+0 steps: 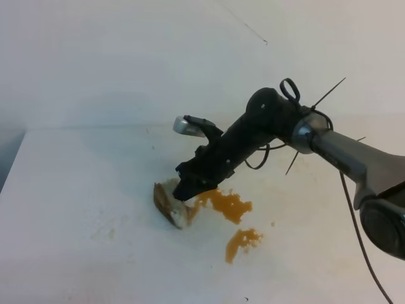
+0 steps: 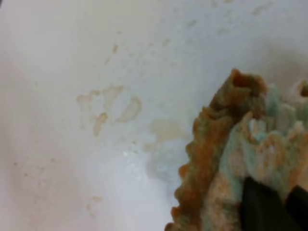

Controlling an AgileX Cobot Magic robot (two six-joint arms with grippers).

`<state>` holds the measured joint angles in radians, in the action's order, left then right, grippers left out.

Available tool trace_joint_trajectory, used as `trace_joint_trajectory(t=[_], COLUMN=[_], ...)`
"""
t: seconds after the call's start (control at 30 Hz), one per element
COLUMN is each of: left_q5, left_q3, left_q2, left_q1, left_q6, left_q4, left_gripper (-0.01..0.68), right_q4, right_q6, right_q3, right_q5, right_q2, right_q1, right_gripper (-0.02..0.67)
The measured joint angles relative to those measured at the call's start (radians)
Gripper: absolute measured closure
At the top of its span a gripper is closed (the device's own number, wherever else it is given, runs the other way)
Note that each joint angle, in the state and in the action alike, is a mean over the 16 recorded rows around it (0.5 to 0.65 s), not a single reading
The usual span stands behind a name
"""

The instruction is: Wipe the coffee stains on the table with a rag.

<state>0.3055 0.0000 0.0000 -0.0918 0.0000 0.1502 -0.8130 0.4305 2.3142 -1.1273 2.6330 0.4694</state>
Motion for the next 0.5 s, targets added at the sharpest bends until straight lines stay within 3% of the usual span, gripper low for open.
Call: trace_joint_trajectory(t=[0.5], left_q5=[0.000], left_q3=[0.000], left_q2=[0.000], left_q1=[0.000], left_q6=[0.000], left_q4=[0.000], left_gripper=[0.673], right_q4=[0.349], right_q6=[-0.094], right_q3=[0.001], right_q5=[-0.055], right_q2=[-0.077], right_q1=[-0.073], right_gripper=[0.628])
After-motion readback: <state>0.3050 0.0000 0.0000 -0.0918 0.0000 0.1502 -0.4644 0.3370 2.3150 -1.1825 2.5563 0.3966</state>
